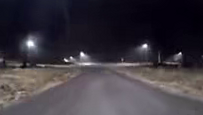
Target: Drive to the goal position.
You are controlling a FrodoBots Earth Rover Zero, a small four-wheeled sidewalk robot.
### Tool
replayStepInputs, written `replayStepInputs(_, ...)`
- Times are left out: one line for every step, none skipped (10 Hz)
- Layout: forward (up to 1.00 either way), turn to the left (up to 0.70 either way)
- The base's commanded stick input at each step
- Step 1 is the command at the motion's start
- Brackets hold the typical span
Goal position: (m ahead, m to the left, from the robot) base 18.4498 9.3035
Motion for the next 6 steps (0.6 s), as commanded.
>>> replayStepInputs(1.0, 0.03)
replayStepInputs(1.0, 0.03)
replayStepInputs(1.0, 0.03)
replayStepInputs(1.0, 0.03)
replayStepInputs(1.0, 0.03)
replayStepInputs(1.0, 0.03)
